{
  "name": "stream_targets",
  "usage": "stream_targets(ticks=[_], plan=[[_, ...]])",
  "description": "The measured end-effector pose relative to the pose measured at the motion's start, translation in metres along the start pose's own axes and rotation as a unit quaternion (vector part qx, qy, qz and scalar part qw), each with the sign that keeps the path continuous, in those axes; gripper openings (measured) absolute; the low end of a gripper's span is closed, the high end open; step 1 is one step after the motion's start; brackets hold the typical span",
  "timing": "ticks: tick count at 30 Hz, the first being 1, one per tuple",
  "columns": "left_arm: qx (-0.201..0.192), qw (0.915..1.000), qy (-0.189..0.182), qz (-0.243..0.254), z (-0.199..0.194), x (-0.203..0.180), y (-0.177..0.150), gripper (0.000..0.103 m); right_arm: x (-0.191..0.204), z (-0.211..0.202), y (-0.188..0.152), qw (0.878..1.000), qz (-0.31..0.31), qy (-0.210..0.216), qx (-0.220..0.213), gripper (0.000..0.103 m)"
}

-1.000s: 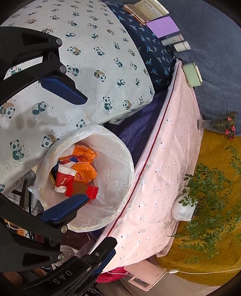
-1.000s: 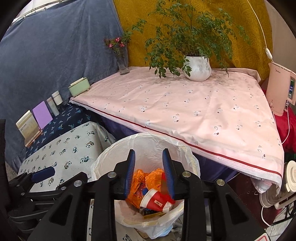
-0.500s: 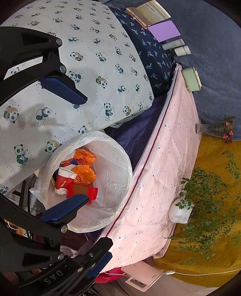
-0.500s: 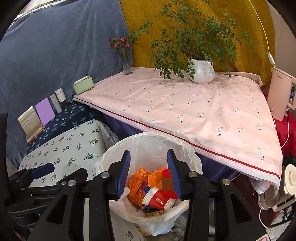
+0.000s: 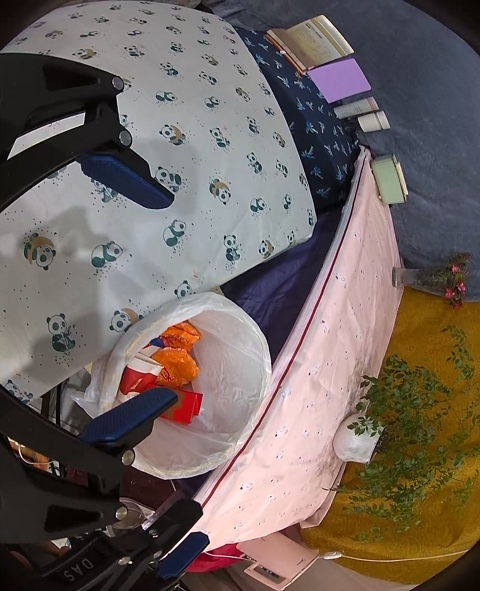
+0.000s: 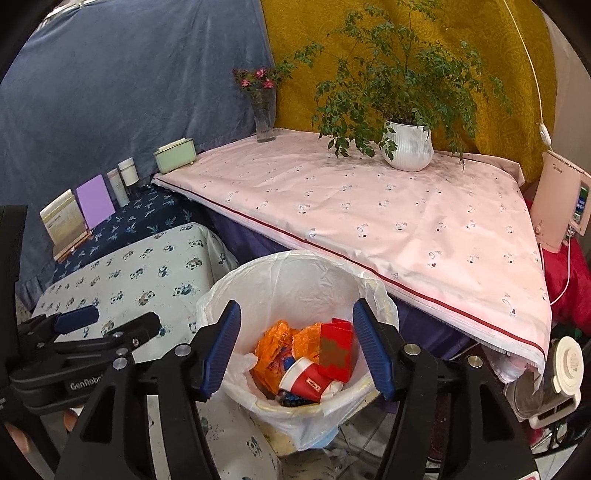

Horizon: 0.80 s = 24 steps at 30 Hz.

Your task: Collect trash

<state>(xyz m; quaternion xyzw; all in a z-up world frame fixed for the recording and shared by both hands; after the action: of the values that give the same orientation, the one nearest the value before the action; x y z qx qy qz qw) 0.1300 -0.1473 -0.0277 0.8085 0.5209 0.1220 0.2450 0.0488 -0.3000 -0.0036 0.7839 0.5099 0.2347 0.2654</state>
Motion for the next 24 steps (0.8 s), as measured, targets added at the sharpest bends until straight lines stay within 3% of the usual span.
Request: stream_targets(ticks=[10,14,16,24], plan=[[-0.004,0.9997,0.025,-0.007,-0.01,0.01,-0.017,0.093,0.011,-0.013,-0.018,0.999,-0.028,-0.012,0.007,0.077],[-0.002,0.9994,0.034,-0.009,-0.015,0.012,-0.026,0.093,0.013,-0.016,-0.026,0.999,-0.029,-0.011,0.02,0.078],[0.0,0.9992,0.039,-0.009,-0.015,0.012,-0.031,0.093,0.013,-0.017,-0.029,0.999,-0.023,-0.006,0.026,0.085],[-0.001,0.9985,0.053,-0.013,-0.014,0.015,-0.044,0.093,0.014,-0.018,-0.042,0.999,-0.019,-0.003,0.035,0.086]])
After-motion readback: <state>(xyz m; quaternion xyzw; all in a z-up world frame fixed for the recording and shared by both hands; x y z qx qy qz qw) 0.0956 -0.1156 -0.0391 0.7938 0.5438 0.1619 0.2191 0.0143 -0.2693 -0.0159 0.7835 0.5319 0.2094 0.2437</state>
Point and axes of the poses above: each gripper's, at about its wrist camera, not at the fingertips, and z roughly the way its jaws point, x to its left, y to its top, the point moved 4 cm from there along z, roughly the way its jaws point, and after that the axes turned 10 degrees about x, right-handed, at the moved point
